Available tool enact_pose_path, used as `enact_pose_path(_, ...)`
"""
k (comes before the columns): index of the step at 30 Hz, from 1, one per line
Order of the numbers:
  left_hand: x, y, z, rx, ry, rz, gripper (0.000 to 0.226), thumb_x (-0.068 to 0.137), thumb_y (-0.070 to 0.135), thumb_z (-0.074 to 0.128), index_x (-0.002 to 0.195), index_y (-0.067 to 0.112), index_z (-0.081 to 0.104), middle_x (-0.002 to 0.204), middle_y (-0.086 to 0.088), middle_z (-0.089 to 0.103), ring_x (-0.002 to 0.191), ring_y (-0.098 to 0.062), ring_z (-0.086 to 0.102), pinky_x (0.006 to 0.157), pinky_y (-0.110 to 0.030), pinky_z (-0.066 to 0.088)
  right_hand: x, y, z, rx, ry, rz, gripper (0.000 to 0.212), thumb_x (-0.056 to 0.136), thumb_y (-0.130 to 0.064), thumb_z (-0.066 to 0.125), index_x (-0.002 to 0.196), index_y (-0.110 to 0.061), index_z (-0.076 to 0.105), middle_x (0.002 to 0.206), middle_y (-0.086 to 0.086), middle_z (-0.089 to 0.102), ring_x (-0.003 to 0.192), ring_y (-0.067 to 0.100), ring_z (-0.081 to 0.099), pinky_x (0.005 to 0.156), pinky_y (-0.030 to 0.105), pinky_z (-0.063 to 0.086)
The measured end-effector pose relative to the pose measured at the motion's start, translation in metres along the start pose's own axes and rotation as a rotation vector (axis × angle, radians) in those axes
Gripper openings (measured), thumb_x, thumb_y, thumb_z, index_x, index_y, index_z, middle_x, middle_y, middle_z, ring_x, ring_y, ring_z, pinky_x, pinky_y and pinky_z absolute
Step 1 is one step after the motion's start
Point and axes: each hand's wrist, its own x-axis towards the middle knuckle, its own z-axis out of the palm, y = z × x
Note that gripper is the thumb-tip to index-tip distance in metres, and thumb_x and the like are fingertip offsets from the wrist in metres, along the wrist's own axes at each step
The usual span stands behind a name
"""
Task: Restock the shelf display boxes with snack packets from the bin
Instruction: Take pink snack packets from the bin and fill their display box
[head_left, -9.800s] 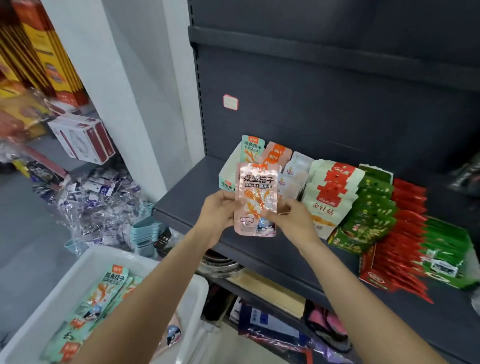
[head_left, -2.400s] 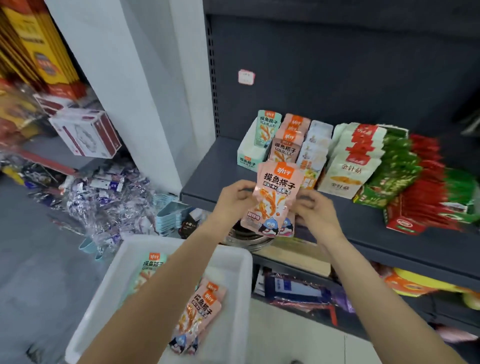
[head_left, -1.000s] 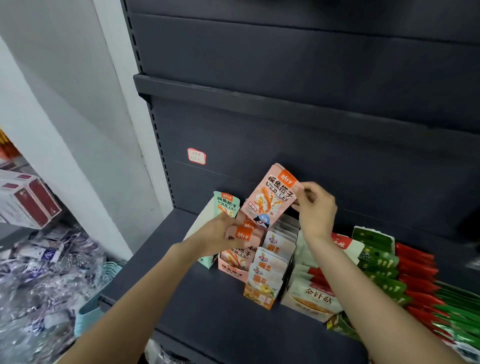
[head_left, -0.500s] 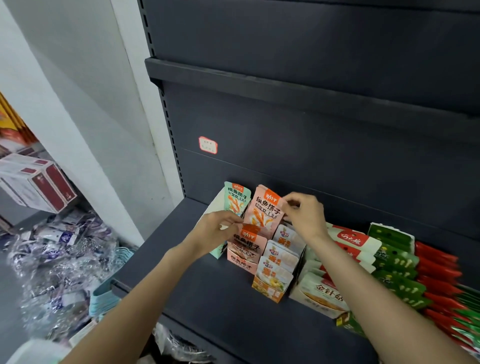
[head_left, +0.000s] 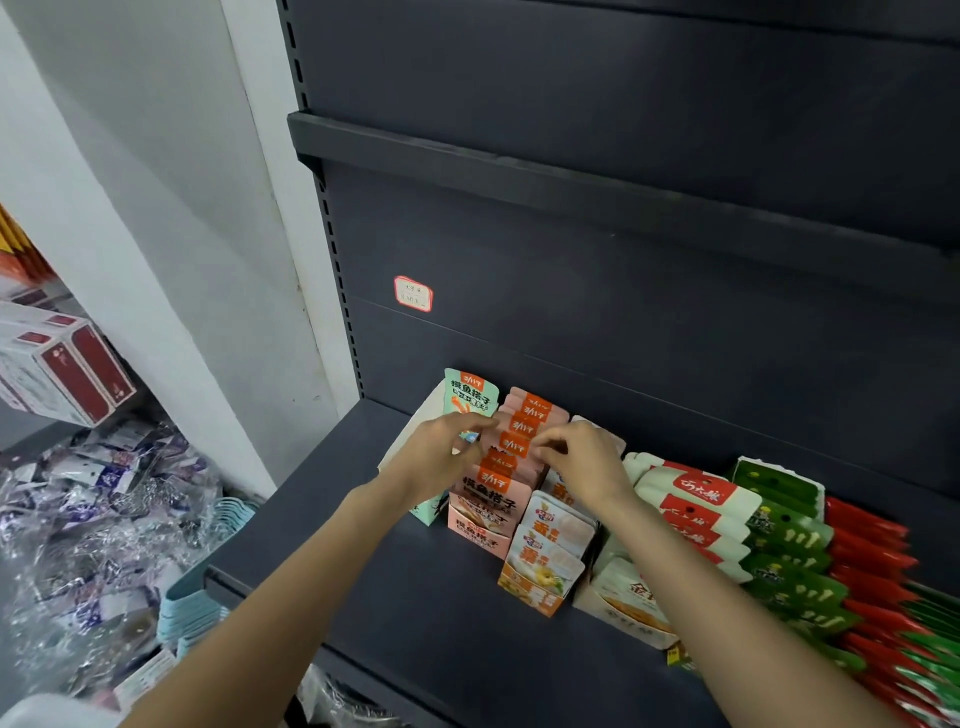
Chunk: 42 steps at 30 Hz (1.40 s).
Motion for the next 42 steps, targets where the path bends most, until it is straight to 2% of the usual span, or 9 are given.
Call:
enact_pose_path(4, 0.001, 0.003, 0.000, 0.017, -0.041, -0.029, 0.035, 0.098, 0.030, 0.044, 0.132, 0.024, 0.050, 0.135, -0.001, 0.051, 0.117, -0.019, 0.055, 0.078, -0.022, 0.048, 0.000, 0.000, 0.002, -0.019, -0.032, 0.030, 0.022, 0.091, -0.017, 0.060, 0.112, -0.020, 0.069, 0.118, -0.003, 0.066, 0.110, 0.013, 0.059, 0.095, 0.038, 0.049)
enact_pose_path(9, 0.007, -0.002, -0.003, 0.049, 0.057, -0.004, 0.030, 0.096, 0.025, 0.048, 0.125, 0.022, 0.056, 0.132, 0.000, 0.055, 0.107, -0.014, 0.059, 0.077, -0.020, 0.045, -0.003, -0.008, -0.004, 0.043, 0.056, 0.009, 0.027, 0.091, -0.015, 0.059, 0.118, -0.019, 0.065, 0.119, -0.001, 0.064, 0.107, 0.011, 0.060, 0.093, 0.027, 0.048)
enact_pose_path(16, -0.022, 0.016, -0.012, 0.088, 0.288, 0.089, 0.025, 0.094, 0.021, 0.051, 0.117, 0.019, 0.059, 0.109, 0.004, 0.065, 0.082, -0.008, 0.060, 0.074, -0.028, 0.053, -0.030, -0.039, -0.011, 0.147, 0.157, -0.033, 0.025, 0.092, -0.017, 0.058, 0.116, -0.022, 0.064, 0.114, -0.006, 0.063, 0.093, 0.001, 0.054, 0.071, 0.005, 0.038)
enact_pose_path(22, -0.093, 0.017, 0.000, -0.002, 0.438, 0.059, 0.021, 0.092, 0.020, 0.054, 0.111, 0.018, 0.064, 0.105, 0.005, 0.065, 0.079, -0.007, 0.057, 0.074, -0.031, 0.053, -0.089, -0.056, 0.008, 0.208, 0.217, -0.092, 0.022, 0.092, -0.013, 0.056, 0.110, -0.019, 0.067, 0.111, -0.003, 0.063, 0.093, 0.009, 0.059, 0.082, 0.022, 0.048)
enact_pose_path(25, -0.144, -0.002, 0.014, -0.041, 0.484, -0.004, 0.019, 0.091, 0.018, 0.056, 0.107, 0.017, 0.065, 0.103, 0.002, 0.067, 0.082, -0.013, 0.063, 0.077, -0.034, 0.054, -0.130, -0.059, 0.037, 0.244, 0.116, -0.095, 0.025, 0.091, -0.011, 0.055, 0.113, -0.017, 0.065, 0.113, -0.001, 0.060, 0.091, 0.012, 0.058, 0.084, 0.033, 0.050)
enact_pose_path(30, -0.239, -0.046, 0.032, 0.009, 0.445, -0.131, 0.019, 0.089, 0.011, 0.057, 0.106, 0.014, 0.064, 0.096, -0.004, 0.067, 0.081, -0.018, 0.064, 0.077, -0.033, 0.053, -0.198, -0.067, 0.093, 0.276, -0.036, -0.100, 0.021, 0.093, -0.016, 0.055, 0.111, -0.017, 0.064, 0.106, 0.001, 0.060, 0.090, 0.011, 0.060, 0.083, 0.022, 0.046)
enact_pose_path(33, -0.294, -0.074, 0.038, 0.043, 0.410, -0.253, 0.017, 0.088, 0.008, 0.058, 0.104, 0.008, 0.065, 0.097, -0.007, 0.068, 0.081, -0.020, 0.064, 0.076, -0.028, 0.049, -0.233, -0.080, 0.133, 0.300, -0.140, -0.052, 0.020, 0.092, -0.016, 0.056, 0.110, -0.015, 0.064, 0.106, 0.003, 0.061, 0.091, 0.016, 0.062, 0.087, 0.032, 0.048)
enact_pose_path(37, -0.361, -0.122, 0.044, 0.067, 0.318, -0.418, 0.022, 0.090, 0.012, 0.057, 0.110, 0.011, 0.064, 0.105, -0.005, 0.067, 0.089, -0.017, 0.062, 0.077, -0.022, 0.042, -0.272, -0.100, 0.188, 0.310, -0.261, -0.032, 0.025, 0.090, -0.012, 0.057, 0.114, -0.008, 0.062, 0.111, 0.009, 0.063, 0.102, 0.023, 0.059, 0.092, 0.034, 0.044)
enact_pose_path(42, -0.414, -0.184, 0.043, 0.152, 0.124, -0.510, 0.039, 0.091, 0.023, 0.059, 0.127, 0.008, 0.055, 0.126, -0.010, 0.059, 0.113, -0.026, 0.057, 0.093, -0.031, 0.042, -0.305, -0.122, 0.251, 0.301, -0.410, 0.075, 0.034, 0.091, -0.015, 0.057, 0.124, -0.009, 0.053, 0.121, 0.011, 0.057, 0.109, 0.026, 0.057, 0.094, 0.031, 0.042)
